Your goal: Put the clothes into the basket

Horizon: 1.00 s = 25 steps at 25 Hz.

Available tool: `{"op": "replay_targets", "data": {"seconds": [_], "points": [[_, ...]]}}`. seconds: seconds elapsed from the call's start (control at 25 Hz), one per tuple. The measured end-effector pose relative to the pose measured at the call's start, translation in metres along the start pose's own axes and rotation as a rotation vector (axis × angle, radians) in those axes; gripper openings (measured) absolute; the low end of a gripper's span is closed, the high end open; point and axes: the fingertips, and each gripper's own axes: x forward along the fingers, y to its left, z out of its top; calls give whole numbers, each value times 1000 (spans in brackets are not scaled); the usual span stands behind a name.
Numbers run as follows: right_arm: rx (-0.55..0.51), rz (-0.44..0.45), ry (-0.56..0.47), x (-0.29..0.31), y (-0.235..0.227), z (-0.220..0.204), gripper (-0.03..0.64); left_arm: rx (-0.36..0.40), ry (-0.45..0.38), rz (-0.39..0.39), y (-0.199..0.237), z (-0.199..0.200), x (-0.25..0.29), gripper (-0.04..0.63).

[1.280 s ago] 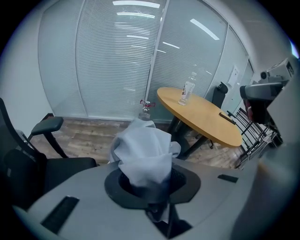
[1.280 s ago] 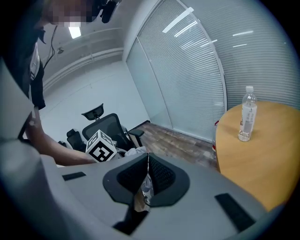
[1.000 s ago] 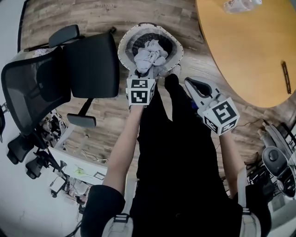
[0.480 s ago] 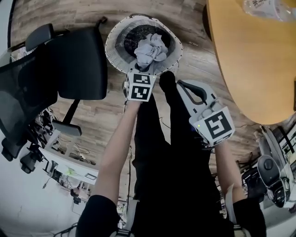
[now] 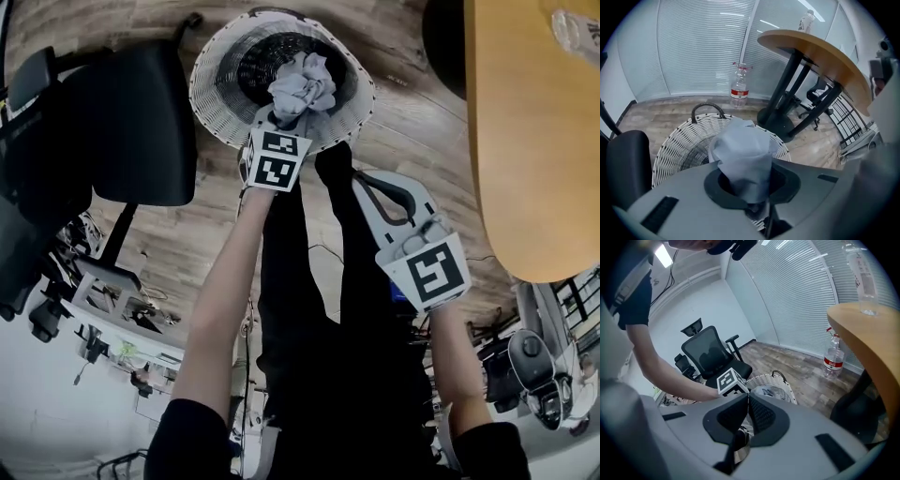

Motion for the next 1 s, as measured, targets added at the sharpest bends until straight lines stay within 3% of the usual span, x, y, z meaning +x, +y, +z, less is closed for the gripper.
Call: {"op": "replay_targets", "data": {"seconds": [0.24,0.52,1.0], "points": [[18,-5,0,25,-14,-19,17,2,42,-15,6,-26,55,80],[118,-65,-4,37,-32,-35,17,7,63,-18,12,-37,108,80],[147,-88,45,52,-38,-64,17,-6,164,-51,14,-64,180,91]]}}
